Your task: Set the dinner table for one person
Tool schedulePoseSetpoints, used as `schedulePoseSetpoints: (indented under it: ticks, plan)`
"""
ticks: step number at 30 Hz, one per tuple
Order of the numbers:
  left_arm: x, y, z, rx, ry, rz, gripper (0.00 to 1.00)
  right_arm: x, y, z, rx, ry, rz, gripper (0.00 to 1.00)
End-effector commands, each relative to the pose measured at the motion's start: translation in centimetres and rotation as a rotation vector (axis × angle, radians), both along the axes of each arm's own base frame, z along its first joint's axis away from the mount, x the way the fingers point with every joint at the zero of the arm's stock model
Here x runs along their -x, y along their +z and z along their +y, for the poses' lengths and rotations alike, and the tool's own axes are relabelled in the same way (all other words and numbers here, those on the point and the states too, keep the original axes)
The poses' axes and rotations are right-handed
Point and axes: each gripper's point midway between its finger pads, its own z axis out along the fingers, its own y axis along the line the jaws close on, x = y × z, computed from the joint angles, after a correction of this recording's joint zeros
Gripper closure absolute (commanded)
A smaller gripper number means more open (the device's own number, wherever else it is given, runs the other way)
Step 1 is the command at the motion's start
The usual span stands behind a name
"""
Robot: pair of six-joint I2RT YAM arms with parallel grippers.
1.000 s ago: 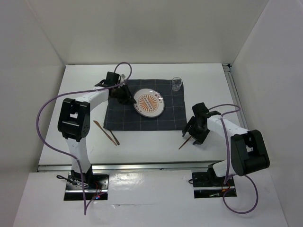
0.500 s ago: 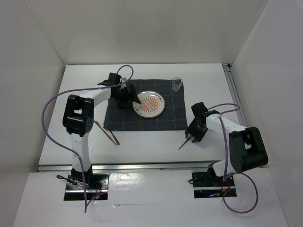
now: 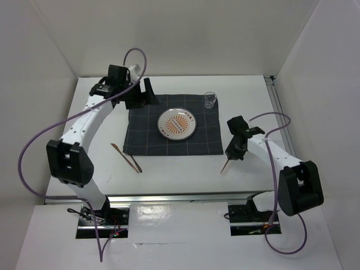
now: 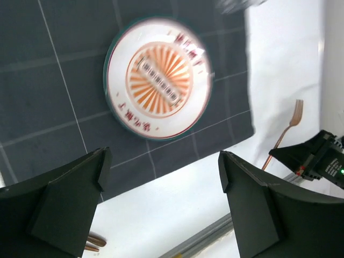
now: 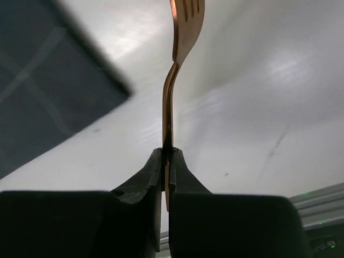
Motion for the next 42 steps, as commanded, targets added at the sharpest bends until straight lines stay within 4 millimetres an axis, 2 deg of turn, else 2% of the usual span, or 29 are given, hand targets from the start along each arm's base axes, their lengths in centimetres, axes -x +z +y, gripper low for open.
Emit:
schedulePoseSetpoints:
  ticks: [1, 2, 6, 7, 8, 9, 10, 11, 12, 13, 14, 15, 16, 17, 18, 19, 20, 22, 23, 25, 26, 30, 31, 32, 34, 35, 39, 40, 42]
  plan:
    - [1.7, 5.3, 1.0, -0.049, -0.031, -0.114, 0.0, -3.9, 6.5, 1.0, 0.057, 0.145, -0.203, 1.0]
    - [2.3, 6.6, 1.4, -0.053, -0.021, -0.144, 0.0, -5.5, 9.2, 3.0, 0.027, 0.221, -0.284, 1.0]
    - [3.5, 8.5, 4.2, -0.102, 0.104, -0.162, 0.0, -9.1, 14.4, 11.6, -0.146, 0.505, -0.447, 1.0]
    - [3.8, 8.0, 5.7, -0.141, 0.175, -0.134, 0.0, -9.8, 13.3, 13.8, -0.171, 0.557, -0.41, 1.0]
    - [4.1, 8.4, 6.6, -0.152, 0.219, -0.14, 0.0, -10.5, 13.5, 15.5, -0.179, 0.586, -0.415, 1.0]
    - [4.8, 7.5, 7.2, -0.171, 0.249, -0.114, 0.0, -11.0, 15.6, 18.9, -0.201, 0.659, -0.464, 1.0]
    - [5.4, 8.5, 8.7, -0.179, 0.341, -0.136, 0.0, -12.0, 13.8, 21.0, -0.195, 0.695, -0.436, 1.0]
    - [6.3, 7.4, 9.2, -0.191, 0.366, -0.112, 0.0, -12.6, 15.8, 24.1, -0.224, 0.738, -0.493, 1.0]
    - [6.9, 7.4, 10.1, -0.19, 0.402, -0.112, 0.0, -13.1, 15.8, 25.7, -0.225, 0.771, -0.508, 1.0]
    - [7.7, 8.1, 11.1, -0.172, 0.451, -0.129, 0.0, -13.8, 13.7, 27.7, -0.241, 0.798, -0.474, 1.0]
    - [8.5, 7.7, 11.6, -0.174, 0.469, -0.105, 0.0, -14.1, 13.5, 29.0, -0.25, 0.827, -0.475, 1.0]
    - [9.2, 6.9, 12.0, -0.175, 0.485, -0.079, 0.0, -14.9, 15.4, 31.2, -0.275, 0.846, -0.535, 1.0]
    - [9.8, 6.7, 12.3, -0.17, 0.503, -0.063, 0.0, -15.1, 15.0, 32.4, -0.286, 0.861, -0.532, 1.0]
    - [10.2, 6.5, 12.5, -0.171, 0.516, -0.062, 0.0, -15.7, 12.9, 33.8, -0.283, 0.885, -0.507, 1.0]
    - [11.5, 5.9, 13.0, -0.174, 0.542, -0.038, 0.0, -16.2, 13.7, 35.3, -0.297, 0.896, -0.538, 1.0]
    - [12.1, 5.6, 13.2, -0.175, 0.56, -0.028, 0.0, -16.8, 13.3, 35.8, -0.297, 0.896, -0.538, 1.0]
    - [12.5, 5.3, 13.1, -0.161, 0.576, -0.019, 0.0, -17.4, 10.6, 36.4, -0.285, 0.897, -0.501, 1.0]
    - [14.0, 4.4, 13.3, -0.158, 0.596, -0.004, 0.0, -18.2, 10.4, 38.0, -0.294, 0.907, -0.519, 1.0]
    - [14.5, 4.1, 13.0, -0.141, 0.59, 0.005, 0.0, -18.6, 7.9, 38.5, -0.288, 0.899, -0.482, 1.0]
    - [15.5, 2.8, 13.0, -0.138, 0.586, 0.034, 0.0, -19.5, 8.1, 39.5, -0.302, 0.888, -0.502, 1.0]
    - [15.9, 2.6, 12.9, -0.13, 0.579, 0.035, 0.0, -19.7, 6.5, 39.8, -0.307, 0.867, -0.476, 1.0]
    - [17.4, 0.2, 12.7, -0.124, 0.594, 0.113, 0.0, -20.3, 4.7, 40.8, -0.346, 0.822, -0.465, 0.99]
    - [18.0, -0.5, 12.7, -0.128, 0.594, 0.125, 0.0, -21.0, 5.3, 40.7, -0.357, 0.799, -0.48, 0.84]
    - [18.3, -0.5, 12.7, -0.118, 0.604, 0.123, 0.0, -20.8, 4.5, 40.8, -0.365, 0.797, -0.462, 0.73]
    - [18.6, -1.0, 12.7, -0.107, 0.616, 0.139, 0.0, -20.8, 4.5, 40.8, -0.365, 0.797, -0.462, 0.61]
    - [18.8, -1.0, 12.6, -0.098, 0.609, 0.139, 0.0, -20.9, 5.3, 40.8, -0.37, 0.797, -0.475, 0.49]
    - [18.8, -1.1, 12.9, -0.105, 0.632, 0.137, 0.02, -19.8, 8.0, 40.5, -0.398, 0.835, -0.493, 0.37]
    - [18.5, -1.0, 13.3, -0.118, 0.648, 0.122, 0.02, -19.6, 9.9, 40.3, -0.403, 0.844, -0.52, 0.37]
    - [18.1, -0.3, 13.8, -0.125, 0.677, 0.097, 0.02, -18.4, 10.4, 40.3, -0.407, 0.87, -0.515, 0.37]
